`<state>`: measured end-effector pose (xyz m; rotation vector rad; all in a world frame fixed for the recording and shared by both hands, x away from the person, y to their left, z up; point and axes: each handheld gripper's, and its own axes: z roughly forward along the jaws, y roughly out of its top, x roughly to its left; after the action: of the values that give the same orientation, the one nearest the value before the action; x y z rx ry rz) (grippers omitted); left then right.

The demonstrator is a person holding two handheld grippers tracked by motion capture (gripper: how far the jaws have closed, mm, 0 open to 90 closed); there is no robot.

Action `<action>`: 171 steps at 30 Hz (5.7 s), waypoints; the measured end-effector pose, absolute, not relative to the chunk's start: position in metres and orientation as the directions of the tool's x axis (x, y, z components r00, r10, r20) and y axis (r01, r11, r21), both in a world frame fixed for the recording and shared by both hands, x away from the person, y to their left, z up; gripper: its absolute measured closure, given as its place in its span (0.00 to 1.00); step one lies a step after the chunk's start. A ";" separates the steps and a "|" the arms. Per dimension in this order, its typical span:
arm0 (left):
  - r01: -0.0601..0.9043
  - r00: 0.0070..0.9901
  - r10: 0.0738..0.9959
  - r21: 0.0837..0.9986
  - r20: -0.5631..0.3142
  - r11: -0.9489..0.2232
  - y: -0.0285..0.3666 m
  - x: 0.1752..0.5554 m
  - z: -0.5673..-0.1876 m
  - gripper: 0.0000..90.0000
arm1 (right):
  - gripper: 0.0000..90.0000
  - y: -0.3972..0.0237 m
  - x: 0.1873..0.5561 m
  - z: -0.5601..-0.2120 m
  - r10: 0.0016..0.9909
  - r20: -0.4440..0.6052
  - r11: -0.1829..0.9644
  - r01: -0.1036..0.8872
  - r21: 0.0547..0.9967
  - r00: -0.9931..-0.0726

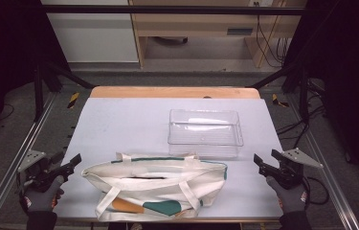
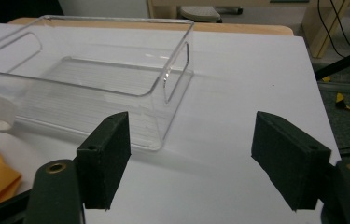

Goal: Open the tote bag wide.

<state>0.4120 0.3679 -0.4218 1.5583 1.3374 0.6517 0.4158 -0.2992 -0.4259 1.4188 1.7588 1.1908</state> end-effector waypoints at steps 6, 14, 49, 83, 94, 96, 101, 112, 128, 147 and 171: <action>0.410 0.299 0.937 0.911 -0.178 0.042 0.362 0.407 -0.410 0.31 | 0.35 -0.298 0.410 -0.417 0.946 0.132 0.014 0.444 0.896 -0.297; 0.354 0.338 0.925 0.934 -0.176 0.049 0.356 0.398 -0.386 0.33 | 0.39 -0.288 0.405 -0.399 0.933 0.118 0.034 0.410 0.912 -0.341; 0.432 0.581 0.810 0.875 -0.083 -0.220 0.291 0.398 -0.385 0.35 | 0.53 -0.162 0.419 -0.382 0.713 0.091 0.319 0.437 0.841 -0.695; 0.476 0.614 0.789 0.798 0.001 -0.371 0.270 0.404 -0.393 0.93 | 0.99 -0.153 0.426 -0.388 0.734 0.031 0.361 0.428 0.829 -0.678; 0.538 0.543 0.834 0.804 -0.101 -0.252 0.270 0.417 -0.401 0.96 | 0.80 -0.149 0.418 -0.376 0.738 0.033 0.309 0.382 0.871 -0.673; 0.540 0.534 0.838 0.809 -0.113 -0.235 0.271 0.417 -0.404 0.96 | 0.73 -0.145 0.410 -0.372 0.713 0.037 0.302 0.354 0.885 -0.701; 0.532 0.520 0.848 0.816 -0.104 -0.227 0.268 0.415 -0.404 0.95 | 0.59 -0.122 0.390 -0.377 0.627 0.014 0.365 0.309 0.878 -0.779; 0.554 0.505 0.854 0.805 -0.122 -0.213 0.267 0.417 -0.410 0.95 | 0.39 -0.095 0.374 -0.407 0.537 0.034 0.457 0.324 0.828 -0.843; 0.567 0.509 0.849 0.797 -0.140 -0.208 0.268 0.420 -0.413 0.93 | 0.79 -0.090 0.385 -0.432 0.517 0.053 0.519 0.363 0.774 -0.854; 0.579 0.437 0.886 0.802 -0.152 -0.149 0.262 0.420 -0.416 0.96 | 0.89 -0.098 0.361 -0.437 0.443 0.191 0.530 0.428 0.732 -0.876; 0.421 0.555 0.830 0.879 -0.056 -0.222 0.246 0.376 -0.389 0.71 | 0.66 -0.108 0.385 -0.404 0.575 0.038 0.445 0.352 0.824 -0.817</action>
<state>0.3763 0.2459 -0.3891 1.8435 1.0244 0.5411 0.3846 -0.1085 -0.4044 0.8036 2.4505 1.3085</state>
